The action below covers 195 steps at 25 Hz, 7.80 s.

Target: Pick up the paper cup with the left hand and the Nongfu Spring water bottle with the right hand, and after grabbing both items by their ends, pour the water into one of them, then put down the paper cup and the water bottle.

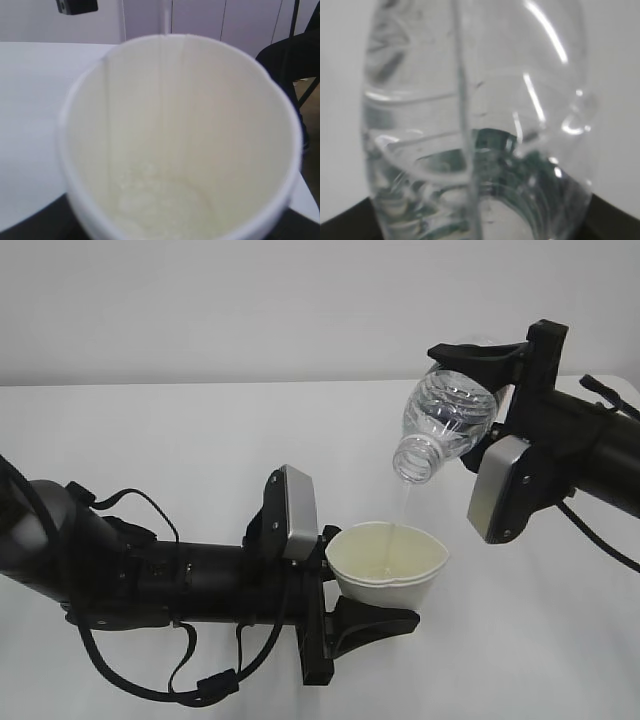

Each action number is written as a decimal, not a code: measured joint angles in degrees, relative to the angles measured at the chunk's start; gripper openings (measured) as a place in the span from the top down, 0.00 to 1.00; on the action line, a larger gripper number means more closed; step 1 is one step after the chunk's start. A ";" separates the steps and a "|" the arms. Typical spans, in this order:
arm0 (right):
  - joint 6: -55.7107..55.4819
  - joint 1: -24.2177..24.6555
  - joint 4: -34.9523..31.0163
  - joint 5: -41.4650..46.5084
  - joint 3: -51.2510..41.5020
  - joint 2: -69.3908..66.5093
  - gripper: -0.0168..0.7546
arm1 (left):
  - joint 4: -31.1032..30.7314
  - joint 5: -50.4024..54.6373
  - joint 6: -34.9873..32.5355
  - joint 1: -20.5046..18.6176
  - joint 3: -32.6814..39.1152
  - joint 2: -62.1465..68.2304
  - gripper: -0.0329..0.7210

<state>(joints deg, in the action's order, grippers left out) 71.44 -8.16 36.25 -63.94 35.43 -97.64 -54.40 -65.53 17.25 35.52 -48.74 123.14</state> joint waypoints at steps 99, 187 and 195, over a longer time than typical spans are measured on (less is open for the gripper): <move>4.39 0.00 -1.18 -0.05 0.00 0.00 0.36 | -1.43 0.20 0.00 0.00 0.00 0.00 0.39; 6.16 0.00 -1.52 -0.19 0.00 0.00 0.36 | -0.95 0.29 0.00 0.64 0.14 0.00 0.39; 6.16 0.00 -1.52 -0.19 0.00 0.00 0.36 | -0.63 0.32 0.00 0.64 0.14 0.00 0.39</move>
<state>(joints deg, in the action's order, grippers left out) 77.60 -8.16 34.74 -64.13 35.43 -97.64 -55.03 -65.21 17.25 36.16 -48.60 123.14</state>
